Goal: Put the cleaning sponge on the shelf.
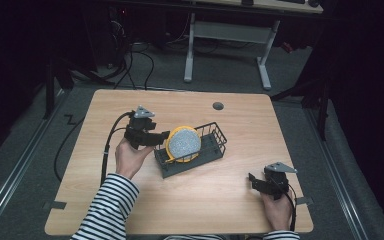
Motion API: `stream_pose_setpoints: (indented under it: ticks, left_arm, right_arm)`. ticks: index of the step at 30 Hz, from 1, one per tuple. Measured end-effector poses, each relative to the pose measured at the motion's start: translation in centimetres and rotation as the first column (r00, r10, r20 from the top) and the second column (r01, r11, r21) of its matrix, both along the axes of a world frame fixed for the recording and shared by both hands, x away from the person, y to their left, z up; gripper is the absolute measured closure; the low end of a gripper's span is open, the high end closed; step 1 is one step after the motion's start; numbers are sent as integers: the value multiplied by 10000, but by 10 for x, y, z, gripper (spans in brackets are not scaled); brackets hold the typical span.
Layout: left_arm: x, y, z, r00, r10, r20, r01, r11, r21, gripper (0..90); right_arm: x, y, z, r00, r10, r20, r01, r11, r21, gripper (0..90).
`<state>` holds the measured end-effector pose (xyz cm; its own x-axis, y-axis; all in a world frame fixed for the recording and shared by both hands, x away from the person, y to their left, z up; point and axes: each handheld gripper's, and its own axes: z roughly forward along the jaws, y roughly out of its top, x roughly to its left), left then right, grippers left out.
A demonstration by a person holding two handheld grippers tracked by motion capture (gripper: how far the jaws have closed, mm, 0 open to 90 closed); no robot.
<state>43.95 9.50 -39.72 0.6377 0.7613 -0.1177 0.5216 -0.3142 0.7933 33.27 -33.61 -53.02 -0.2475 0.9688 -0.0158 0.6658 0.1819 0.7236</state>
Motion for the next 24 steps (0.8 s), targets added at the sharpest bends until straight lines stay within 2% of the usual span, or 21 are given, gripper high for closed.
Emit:
stream_pose_setpoints:
  ticks: [3, 8, 11, 12, 13, 14, 15, 19, 24]
  left_arm:
    - [-2, 14, 2, 9997, 246, 48, -245, 9994, -239, 355]
    - [-5, 30, 2, 9981, 611, 77, -608, 9975, -359, 336]
    - [-10, 47, 4, 9955, 948, 88, -942, 9939, -576, 314]
    - [-10, 47, 4, 9955, 948, 88, -942, 9939, -576, 309]
    - [-12, 56, 4, 9936, 1128, 104, -1120, 9919, -604, 306]
    - [-12, 56, 4, 9936, 1128, 104, -1120, 9919, -604, 300]
    - [-14, 65, 3, 9912, 1322, 70, -1315, 9891, -664, 296]
    - [-18, 78, 4, 9880, 1540, 85, -1529, 9852, -776, 287]
    - [-24, 96, 3, 9812, 1925, 148, -1897, 9756, -1108, 283]
  right_arm:
    - [0, 0, 0, 10000, -1, 3, 1, 10000, -3, 316]
    - [0, 0, 0, 10000, -4, 3, 4, 10000, -1, 316]
    - [0, 0, 0, 10000, -3, -2, 3, 10000, 1, 315]
    - [0, 0, 0, 10000, -3, -2, 3, 10000, 1, 315]
    - [0, 0, 0, 10000, -5, -1, 5, 10000, 1, 315]
    - [0, 0, 0, 10000, -5, -1, 5, 10000, 1, 315]
    - [0, 0, 0, 10000, -5, -1, 5, 10000, 1, 315]
    - [0, 0, 0, 10000, -5, -1, 5, 10000, -1, 315]
    - [0, 0, 0, 10000, -8, 0, 8, 10000, 1, 315]
